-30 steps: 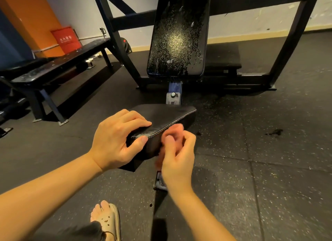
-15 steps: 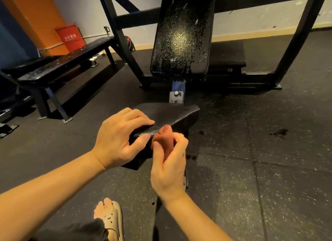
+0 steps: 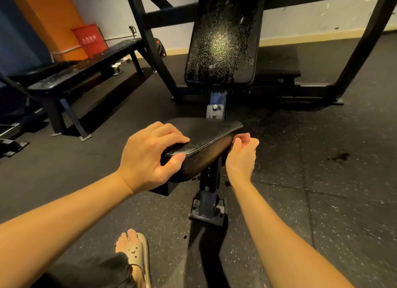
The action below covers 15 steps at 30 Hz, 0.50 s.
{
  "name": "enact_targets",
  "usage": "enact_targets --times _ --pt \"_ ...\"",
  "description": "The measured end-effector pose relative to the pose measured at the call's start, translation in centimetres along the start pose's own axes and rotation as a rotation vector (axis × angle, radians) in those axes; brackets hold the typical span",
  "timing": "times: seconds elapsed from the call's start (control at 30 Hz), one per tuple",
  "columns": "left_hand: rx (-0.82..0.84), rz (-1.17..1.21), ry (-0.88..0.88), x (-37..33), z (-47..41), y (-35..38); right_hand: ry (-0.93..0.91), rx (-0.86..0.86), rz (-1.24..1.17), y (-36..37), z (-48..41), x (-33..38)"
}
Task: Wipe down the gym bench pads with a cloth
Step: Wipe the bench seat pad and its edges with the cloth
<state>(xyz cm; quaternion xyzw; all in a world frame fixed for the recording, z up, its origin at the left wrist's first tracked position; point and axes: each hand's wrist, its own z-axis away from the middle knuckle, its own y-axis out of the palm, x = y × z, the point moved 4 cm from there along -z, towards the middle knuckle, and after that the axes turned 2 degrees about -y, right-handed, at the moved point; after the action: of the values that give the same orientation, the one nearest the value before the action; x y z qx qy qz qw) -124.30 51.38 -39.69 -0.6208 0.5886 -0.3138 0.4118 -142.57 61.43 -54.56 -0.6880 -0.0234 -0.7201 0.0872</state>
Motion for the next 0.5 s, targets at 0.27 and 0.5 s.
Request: enact_targets --times 0.27,0.5 --pt "-0.001 0.014 -0.006 0.4 -0.1 0.1 -0.694 0.105 -0.133 -0.1 12.0 4.3" --pt "0.028 0.0 -0.015 0.5 -0.1 -0.1 -0.539 0.114 -0.152 0.1 10.8 4.5"
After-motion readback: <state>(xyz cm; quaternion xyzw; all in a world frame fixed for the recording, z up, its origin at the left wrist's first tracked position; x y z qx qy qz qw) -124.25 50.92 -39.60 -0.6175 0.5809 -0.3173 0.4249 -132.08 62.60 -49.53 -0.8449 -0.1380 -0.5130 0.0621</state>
